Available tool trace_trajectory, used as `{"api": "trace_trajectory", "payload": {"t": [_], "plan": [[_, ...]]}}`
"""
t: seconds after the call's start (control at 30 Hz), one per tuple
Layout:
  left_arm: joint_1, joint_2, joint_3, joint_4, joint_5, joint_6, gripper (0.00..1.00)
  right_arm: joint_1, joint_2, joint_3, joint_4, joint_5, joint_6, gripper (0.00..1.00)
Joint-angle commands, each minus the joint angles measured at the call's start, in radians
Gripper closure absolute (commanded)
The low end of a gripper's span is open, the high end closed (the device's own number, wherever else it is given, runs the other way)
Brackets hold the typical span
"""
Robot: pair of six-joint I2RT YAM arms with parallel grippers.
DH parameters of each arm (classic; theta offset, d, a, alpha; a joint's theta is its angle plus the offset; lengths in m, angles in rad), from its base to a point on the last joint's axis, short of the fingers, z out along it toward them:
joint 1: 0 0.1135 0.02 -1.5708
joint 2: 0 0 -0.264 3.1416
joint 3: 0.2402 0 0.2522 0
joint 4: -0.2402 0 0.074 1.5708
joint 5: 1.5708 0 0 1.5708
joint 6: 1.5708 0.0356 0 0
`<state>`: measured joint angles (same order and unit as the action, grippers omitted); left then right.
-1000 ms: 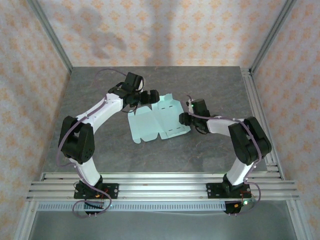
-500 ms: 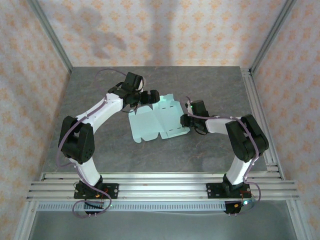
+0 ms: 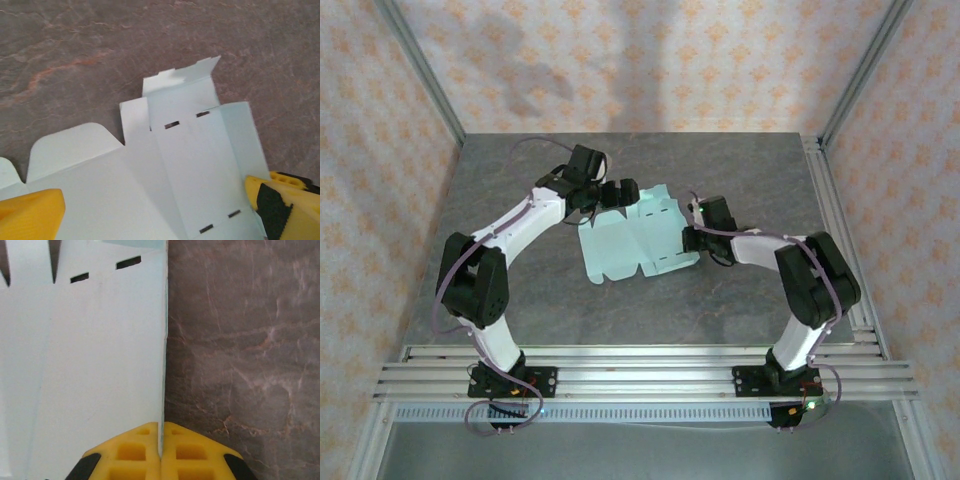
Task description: Fold the paper box
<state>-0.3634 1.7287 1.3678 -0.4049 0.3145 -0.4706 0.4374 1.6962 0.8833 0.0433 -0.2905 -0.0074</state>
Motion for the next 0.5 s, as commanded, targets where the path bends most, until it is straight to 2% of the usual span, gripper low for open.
{"api": "trace_trajectory", "payload": {"t": [0.0, 0.2, 0.47], "plan": [[0.029, -0.068, -0.047, 0.073, -0.092, -0.006, 0.0, 0.044, -0.063, 0.059, -0.088, 0.153, -0.118, 1.0], [0.083, -0.105, -0.105, 0.139, -0.101, -0.033, 0.0, 0.118, -0.088, 0.122, -0.168, 0.36, -0.31, 1.0], [0.143, -0.116, -0.143, 0.198, -0.054, -0.057, 0.0, 0.242, -0.103, 0.117, -0.1, 0.672, -0.597, 1.0]]}}
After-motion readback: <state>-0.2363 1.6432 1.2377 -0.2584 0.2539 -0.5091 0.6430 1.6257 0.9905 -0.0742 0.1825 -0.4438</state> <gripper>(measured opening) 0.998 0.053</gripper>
